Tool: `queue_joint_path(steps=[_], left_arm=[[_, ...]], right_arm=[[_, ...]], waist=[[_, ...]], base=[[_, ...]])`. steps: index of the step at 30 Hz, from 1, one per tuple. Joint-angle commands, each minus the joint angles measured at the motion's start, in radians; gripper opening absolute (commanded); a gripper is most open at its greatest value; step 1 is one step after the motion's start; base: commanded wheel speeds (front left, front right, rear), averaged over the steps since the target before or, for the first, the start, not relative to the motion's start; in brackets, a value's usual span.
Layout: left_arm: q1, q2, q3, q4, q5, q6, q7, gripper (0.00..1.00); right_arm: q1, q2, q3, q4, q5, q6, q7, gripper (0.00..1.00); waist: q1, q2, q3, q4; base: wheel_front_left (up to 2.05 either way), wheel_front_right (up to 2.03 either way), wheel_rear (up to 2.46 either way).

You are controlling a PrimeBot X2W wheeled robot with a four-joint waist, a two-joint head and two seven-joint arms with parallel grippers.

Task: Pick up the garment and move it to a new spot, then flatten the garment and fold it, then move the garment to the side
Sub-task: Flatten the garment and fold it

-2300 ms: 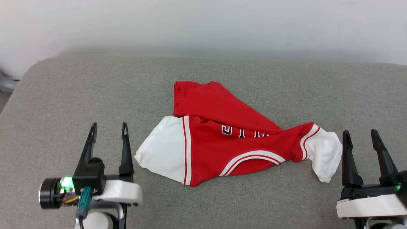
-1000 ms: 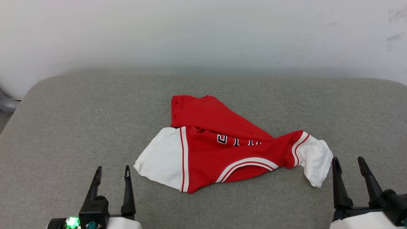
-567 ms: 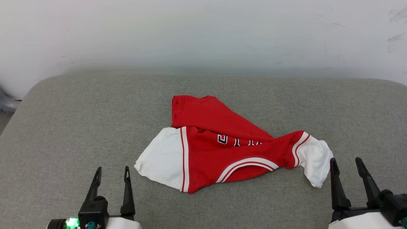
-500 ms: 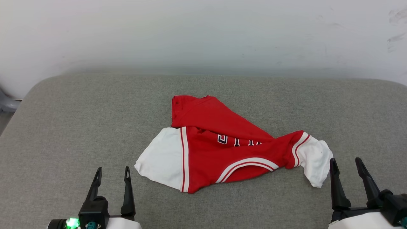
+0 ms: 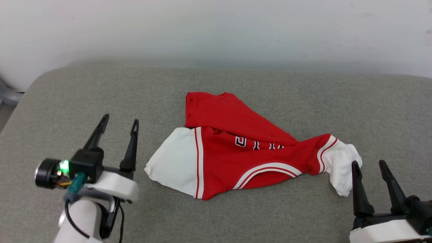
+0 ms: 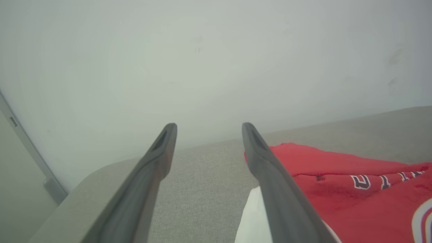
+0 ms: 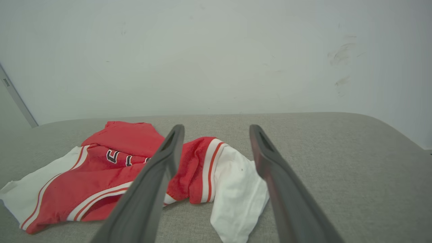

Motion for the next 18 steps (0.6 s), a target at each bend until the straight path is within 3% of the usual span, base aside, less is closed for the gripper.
queue_joint_path(steps=[1,8,14,15,18], left_arm=[[-0.066,0.027,-0.009,0.042,-0.004,-0.022,0.002,1.00],[-0.307,0.104,-0.111,0.163,-0.110,-0.075,0.225,1.00],[-0.439,0.215,-0.330,0.200,-0.376,-0.075,0.612,1.00],[-0.439,0.215,-0.330,0.200,-0.376,-0.075,0.612,1.00],[-0.477,0.269,-0.420,0.192,-0.497,-0.076,0.761,1.00]], right_arm=[[-0.016,0.002,-0.002,-0.006,-0.001,-0.001,-0.002,1.00],[-0.042,0.002,-0.002,-0.015,-0.007,-0.001,-0.002,1.00],[-0.064,0.002,0.000,-0.016,-0.008,-0.001,-0.003,1.00],[-0.064,0.002,0.000,-0.016,-0.008,-0.001,-0.003,1.00],[-0.080,0.002,0.000,-0.017,-0.010,-0.001,-0.002,1.00]], waist=[[-0.0001,0.0000,0.017,0.004],[-0.0001,0.0000,0.065,0.002],[-0.0001,0.0000,0.095,-0.005],[-0.0001,0.0000,0.095,-0.005],[-0.0001,0.0000,0.114,-0.012]], base=[[0.00,0.00,0.00],[0.00,0.00,0.00],[0.00,0.00,0.00],[0.00,0.00,0.00],[0.00,0.00,0.00]])
